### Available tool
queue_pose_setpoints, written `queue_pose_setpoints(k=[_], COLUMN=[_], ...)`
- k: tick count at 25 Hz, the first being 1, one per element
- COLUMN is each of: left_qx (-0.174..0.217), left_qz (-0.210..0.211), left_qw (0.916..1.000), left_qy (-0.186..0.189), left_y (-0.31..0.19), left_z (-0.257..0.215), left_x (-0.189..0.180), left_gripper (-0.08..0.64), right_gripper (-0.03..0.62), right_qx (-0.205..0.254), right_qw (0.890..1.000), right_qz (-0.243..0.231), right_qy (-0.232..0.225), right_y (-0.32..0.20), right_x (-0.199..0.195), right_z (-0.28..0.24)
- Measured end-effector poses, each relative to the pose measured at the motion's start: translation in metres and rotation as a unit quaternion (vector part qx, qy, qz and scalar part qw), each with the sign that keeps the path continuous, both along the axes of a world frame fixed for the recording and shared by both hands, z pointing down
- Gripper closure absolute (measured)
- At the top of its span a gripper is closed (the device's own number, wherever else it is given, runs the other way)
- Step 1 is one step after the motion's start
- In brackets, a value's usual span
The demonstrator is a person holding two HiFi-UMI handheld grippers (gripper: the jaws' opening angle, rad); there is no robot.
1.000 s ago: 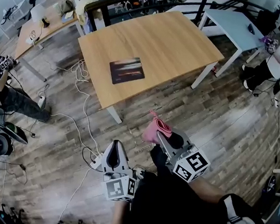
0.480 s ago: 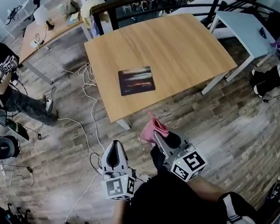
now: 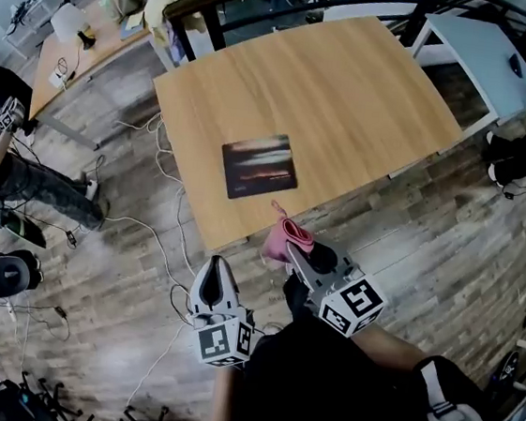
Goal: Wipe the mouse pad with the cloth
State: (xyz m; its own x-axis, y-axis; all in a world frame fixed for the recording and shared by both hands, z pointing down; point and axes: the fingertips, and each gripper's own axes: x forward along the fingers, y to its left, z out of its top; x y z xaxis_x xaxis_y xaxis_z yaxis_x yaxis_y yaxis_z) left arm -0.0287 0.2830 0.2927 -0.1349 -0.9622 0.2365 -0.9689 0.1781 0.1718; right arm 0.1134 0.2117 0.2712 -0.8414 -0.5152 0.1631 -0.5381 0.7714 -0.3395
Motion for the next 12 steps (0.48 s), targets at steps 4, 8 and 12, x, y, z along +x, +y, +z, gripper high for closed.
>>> queue_pose_setpoints(k=[4, 8, 12], left_qx=[-0.013, -0.026, -0.037], left_qz=[-0.013, -0.032, -0.039], left_qw=[0.9998, 0.9991, 0.9985], left_qy=[0.002, -0.011, -0.009], left_y=[-0.032, -0.053, -0.067], left_z=[0.012, 0.020, 0.027], left_x=[-0.006, -0.019, -0.023], left_gripper=[0.528, 0.528, 0.528], right_gripper=[0.529, 0.529, 0.529], right_qx=[-0.004, -0.013, -0.019], right_qw=[1.000, 1.000, 0.999], right_qz=[-0.010, -0.023, -0.033], right_qy=[0.002, 0.000, 0.005], right_y=[-0.038, -0.068, -0.086], right_x=[-0.004, -0.011, -0.014], right_z=[0.009, 0.020, 0.027])
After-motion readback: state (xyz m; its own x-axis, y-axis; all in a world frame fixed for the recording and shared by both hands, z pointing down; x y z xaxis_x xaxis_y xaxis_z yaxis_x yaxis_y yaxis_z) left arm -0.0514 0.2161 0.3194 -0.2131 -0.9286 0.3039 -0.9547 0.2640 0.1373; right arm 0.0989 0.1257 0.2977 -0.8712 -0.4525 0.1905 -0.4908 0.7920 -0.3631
